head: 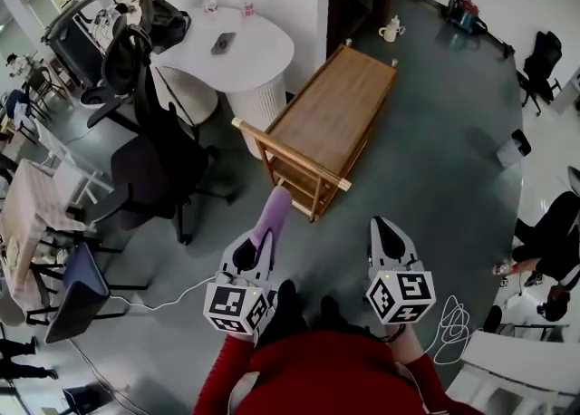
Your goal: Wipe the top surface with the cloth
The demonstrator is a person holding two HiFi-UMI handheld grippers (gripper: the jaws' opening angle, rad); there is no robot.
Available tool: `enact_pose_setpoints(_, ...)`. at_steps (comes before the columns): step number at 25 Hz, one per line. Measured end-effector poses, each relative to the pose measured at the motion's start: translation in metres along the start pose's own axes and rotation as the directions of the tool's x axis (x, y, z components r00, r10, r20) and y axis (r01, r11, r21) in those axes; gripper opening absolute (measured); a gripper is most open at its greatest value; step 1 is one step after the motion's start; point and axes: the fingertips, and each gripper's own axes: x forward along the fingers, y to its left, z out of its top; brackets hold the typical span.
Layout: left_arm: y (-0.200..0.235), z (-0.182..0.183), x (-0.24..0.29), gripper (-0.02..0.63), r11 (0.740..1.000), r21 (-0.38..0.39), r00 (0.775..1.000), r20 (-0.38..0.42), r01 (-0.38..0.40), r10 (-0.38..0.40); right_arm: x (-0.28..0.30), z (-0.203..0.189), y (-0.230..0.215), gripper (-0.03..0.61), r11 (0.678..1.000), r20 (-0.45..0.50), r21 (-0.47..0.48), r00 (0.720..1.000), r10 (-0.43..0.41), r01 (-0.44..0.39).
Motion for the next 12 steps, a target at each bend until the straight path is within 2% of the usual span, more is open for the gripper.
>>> enact_pose_setpoints(7,0.013,0.011,0.031,0.049,0.988,0.024,0.988,-0.034,0.151,-0.150,0.011,-0.003,0.012,0.003,0.993,0.000,0.013,0.993,-0.121,0.121)
enact_pose_setpoints(12,0.009,0.002,0.041,0.049,0.981,0.020,0.980,-0.057,0.194,-0.193,0.004,-0.021,0.020,0.003,0.990,-0.033,0.006,0.989,-0.141,0.142)
